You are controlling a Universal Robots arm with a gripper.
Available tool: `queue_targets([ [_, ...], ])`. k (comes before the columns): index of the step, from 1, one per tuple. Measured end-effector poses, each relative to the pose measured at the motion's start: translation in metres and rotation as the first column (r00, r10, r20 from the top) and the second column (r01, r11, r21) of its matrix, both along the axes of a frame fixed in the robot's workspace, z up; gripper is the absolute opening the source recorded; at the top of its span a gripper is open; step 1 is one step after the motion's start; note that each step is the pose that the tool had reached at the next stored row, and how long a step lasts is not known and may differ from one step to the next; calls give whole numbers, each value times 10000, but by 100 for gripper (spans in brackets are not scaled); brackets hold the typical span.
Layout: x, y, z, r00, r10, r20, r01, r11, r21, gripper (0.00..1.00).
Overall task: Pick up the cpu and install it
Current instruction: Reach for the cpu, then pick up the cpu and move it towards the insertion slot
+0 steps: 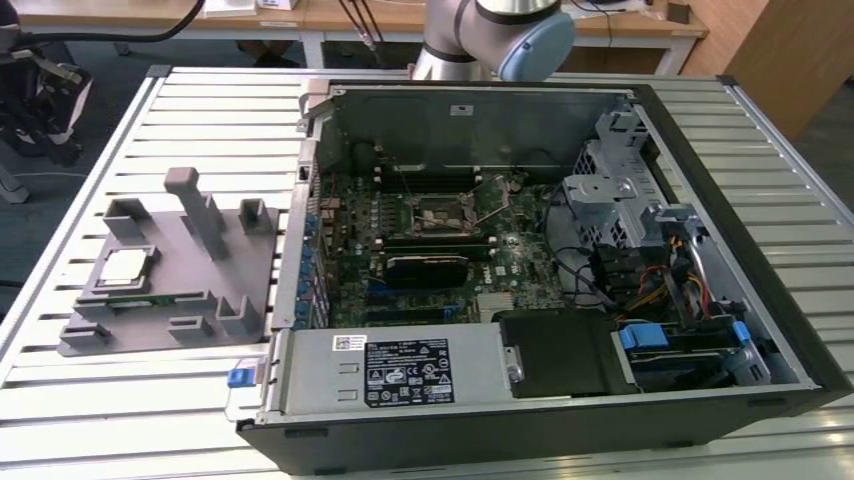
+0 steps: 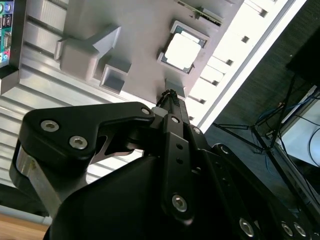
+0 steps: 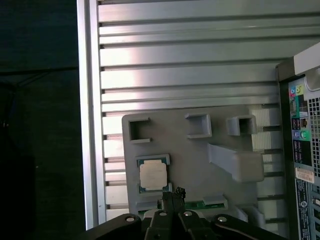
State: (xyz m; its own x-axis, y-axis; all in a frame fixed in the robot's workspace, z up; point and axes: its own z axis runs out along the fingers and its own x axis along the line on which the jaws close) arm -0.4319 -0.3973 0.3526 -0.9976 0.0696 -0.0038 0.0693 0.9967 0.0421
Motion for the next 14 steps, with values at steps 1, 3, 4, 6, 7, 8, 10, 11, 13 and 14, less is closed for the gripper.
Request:
queue_targets([
  [1,-28,0,-3,10000,0,-1,0,10000,0,11],
  [3,-84,0,-11,10000,1,-4,-1,10000,0,11],
  [4,-109,0,-15,10000,1,-6,-1,10000,-1,11],
  [6,-158,0,-24,10000,2,-9,-2,10000,-1,11],
  [7,-180,0,-31,10000,3,-9,-3,10000,0,11],
  [8,-194,0,-38,10000,3,-8,-3,10000,0,11],
  [10,-207,-1,-54,10000,4,-6,-4,10000,1,11],
  [11,-209,-1,-63,10000,6,-7,-6,10000,0,11],
  [13,-210,-1,-84,10000,7,-10,-7,10000,-1,11],
  [14,-211,-1,-98,10000,9,-9,-9,10000,-1,11],
])
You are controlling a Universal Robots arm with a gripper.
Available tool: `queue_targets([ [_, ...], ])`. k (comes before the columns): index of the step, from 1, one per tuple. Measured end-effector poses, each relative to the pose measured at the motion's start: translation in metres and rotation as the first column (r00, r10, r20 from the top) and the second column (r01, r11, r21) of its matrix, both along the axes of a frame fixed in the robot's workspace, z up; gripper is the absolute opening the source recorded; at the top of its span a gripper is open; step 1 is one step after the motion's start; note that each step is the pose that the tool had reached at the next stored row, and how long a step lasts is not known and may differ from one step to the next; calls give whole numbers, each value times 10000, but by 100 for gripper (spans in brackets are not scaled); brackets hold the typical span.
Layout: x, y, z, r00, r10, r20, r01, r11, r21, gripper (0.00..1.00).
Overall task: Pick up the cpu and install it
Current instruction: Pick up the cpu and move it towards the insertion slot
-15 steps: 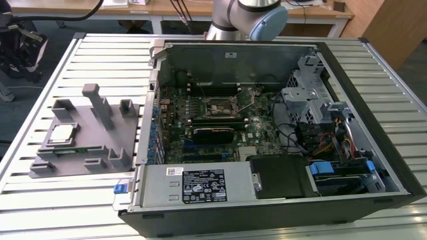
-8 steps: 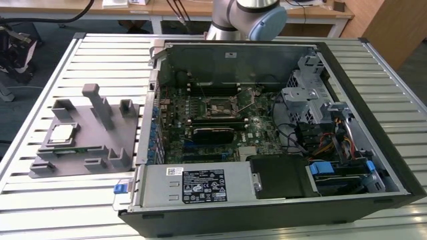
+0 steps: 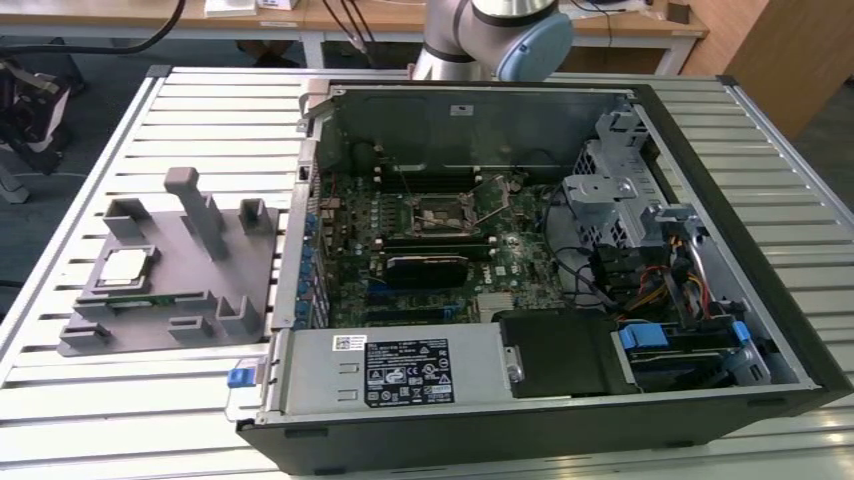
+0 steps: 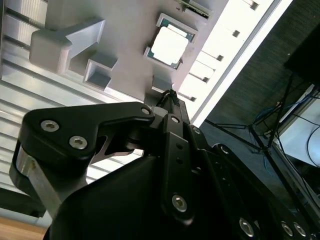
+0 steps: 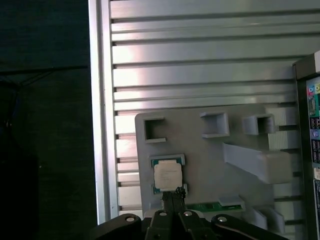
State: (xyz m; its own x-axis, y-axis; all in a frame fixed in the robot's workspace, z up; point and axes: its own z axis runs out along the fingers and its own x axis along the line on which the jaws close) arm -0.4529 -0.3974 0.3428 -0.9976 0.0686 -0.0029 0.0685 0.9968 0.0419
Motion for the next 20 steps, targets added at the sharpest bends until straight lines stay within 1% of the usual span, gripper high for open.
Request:
queue_targets([
  [5,0,0,-90,10000,19,-41,-19,10000,-2,11],
  [7,0,0,-119,10000,26,-47,-26,10000,-2,11],
  [14,0,-21,-178,10000,54,-50,-55,10000,-54,11],
  [16,0,-26,-197,10000,65,-48,-65,10000,-61,23],
  [17,0,-34,-217,10000,77,-48,-78,10000,-60,23],
  [19,0,-46,-252,9999,152,-48,-152,9999,-61,35],
  [20,0,-46,-270,9996,264,-47,-265,9996,-60,35],
])
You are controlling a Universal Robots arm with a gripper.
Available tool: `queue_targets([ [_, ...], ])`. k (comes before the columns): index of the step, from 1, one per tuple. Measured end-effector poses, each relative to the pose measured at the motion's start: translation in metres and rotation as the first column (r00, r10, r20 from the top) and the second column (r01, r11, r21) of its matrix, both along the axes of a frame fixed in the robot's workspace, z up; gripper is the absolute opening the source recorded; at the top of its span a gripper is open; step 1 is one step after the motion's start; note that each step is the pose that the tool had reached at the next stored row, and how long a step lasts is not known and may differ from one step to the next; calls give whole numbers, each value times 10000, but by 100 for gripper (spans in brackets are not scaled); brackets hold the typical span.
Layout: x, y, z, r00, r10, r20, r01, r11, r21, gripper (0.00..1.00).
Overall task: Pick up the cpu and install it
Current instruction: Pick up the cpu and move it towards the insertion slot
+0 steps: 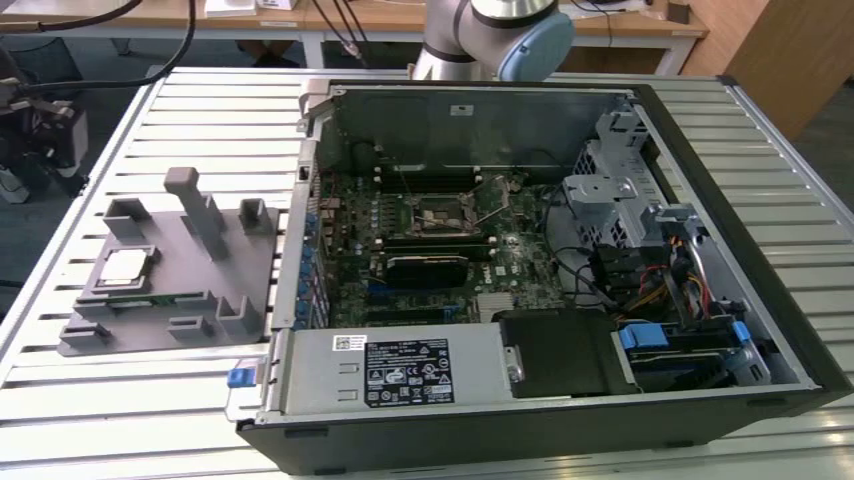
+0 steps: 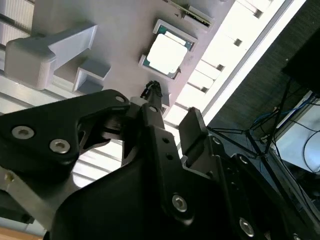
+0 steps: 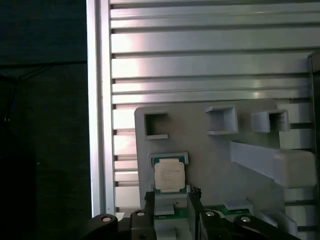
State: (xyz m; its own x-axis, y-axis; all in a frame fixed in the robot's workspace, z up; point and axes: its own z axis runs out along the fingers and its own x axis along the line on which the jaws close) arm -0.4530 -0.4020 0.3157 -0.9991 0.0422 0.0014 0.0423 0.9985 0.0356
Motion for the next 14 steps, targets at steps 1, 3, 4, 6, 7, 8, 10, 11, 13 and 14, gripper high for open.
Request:
queue_targets([
  [1,0,0,-18,9999,160,0,-160,9999,0,41],
  [3,0,0,-54,9986,525,0,-525,9986,0,53],
  [4,0,0,-72,9976,697,-1,-697,9976,-1,53],
  [6,0,-1,-107,9961,877,0,-877,9961,3,58],
  [7,0,-1,-125,9960,899,0,-899,9960,3,65],
  [8,0,-1,-143,9959,902,0,-902,9959,3,65],
  [10,0,-1,-180,9959,903,-1,-903,9959,3,65],
  [11,0,-1,-198,9959,903,-1,-903,9959,3,65],
  [13,0,-1,-235,9959,903,0,-903,9959,4,65],
  [14,0,-2,-252,9959,903,0,-903,9959,3,65],
])
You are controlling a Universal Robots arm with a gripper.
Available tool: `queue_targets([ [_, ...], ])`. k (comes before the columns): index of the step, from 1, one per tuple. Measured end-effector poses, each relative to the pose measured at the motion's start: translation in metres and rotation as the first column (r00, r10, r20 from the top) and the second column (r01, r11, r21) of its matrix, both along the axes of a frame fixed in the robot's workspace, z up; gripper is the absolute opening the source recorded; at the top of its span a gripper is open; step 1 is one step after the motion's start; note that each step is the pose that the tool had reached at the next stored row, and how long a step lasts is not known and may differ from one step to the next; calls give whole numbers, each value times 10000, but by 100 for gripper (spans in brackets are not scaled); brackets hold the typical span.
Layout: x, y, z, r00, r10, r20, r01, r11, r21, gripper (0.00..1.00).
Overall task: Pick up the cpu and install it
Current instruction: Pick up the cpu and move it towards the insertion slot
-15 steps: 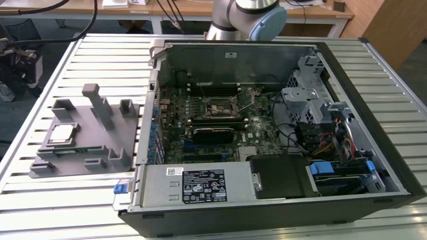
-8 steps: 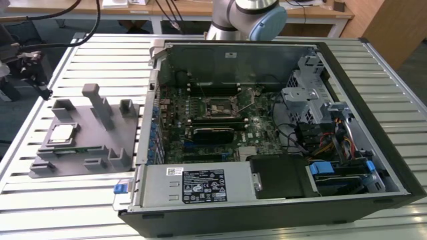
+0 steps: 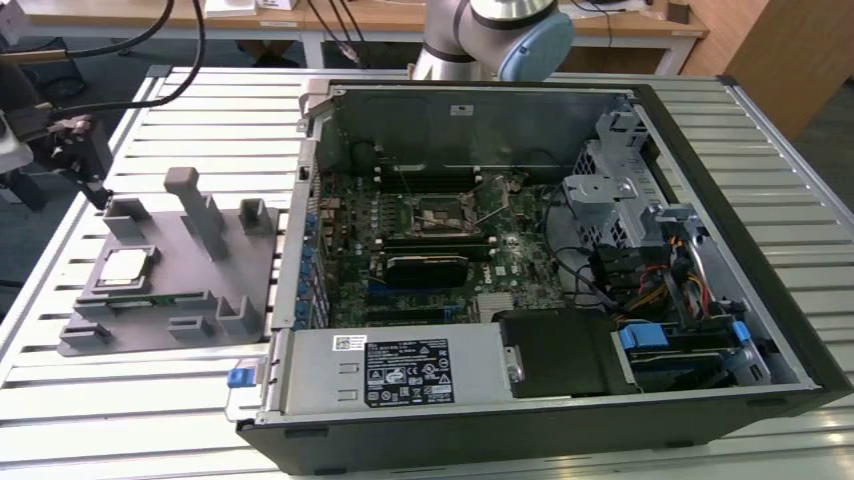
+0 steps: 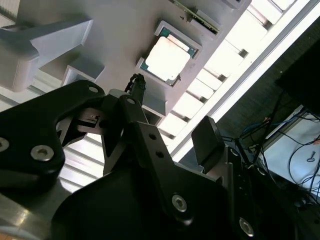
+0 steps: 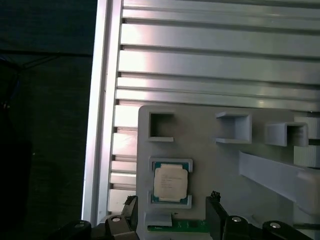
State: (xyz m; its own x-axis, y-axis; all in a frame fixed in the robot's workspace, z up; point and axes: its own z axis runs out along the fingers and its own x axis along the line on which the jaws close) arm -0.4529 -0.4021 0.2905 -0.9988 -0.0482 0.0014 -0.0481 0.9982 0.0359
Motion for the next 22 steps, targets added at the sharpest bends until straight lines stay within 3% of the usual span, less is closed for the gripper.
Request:
queue_targets([
  [17,0,-23,-275,9997,254,0,-254,9997,-8,65],
  [22,0,-26,-361,9996,278,-1,-278,9996,-12,72],
])
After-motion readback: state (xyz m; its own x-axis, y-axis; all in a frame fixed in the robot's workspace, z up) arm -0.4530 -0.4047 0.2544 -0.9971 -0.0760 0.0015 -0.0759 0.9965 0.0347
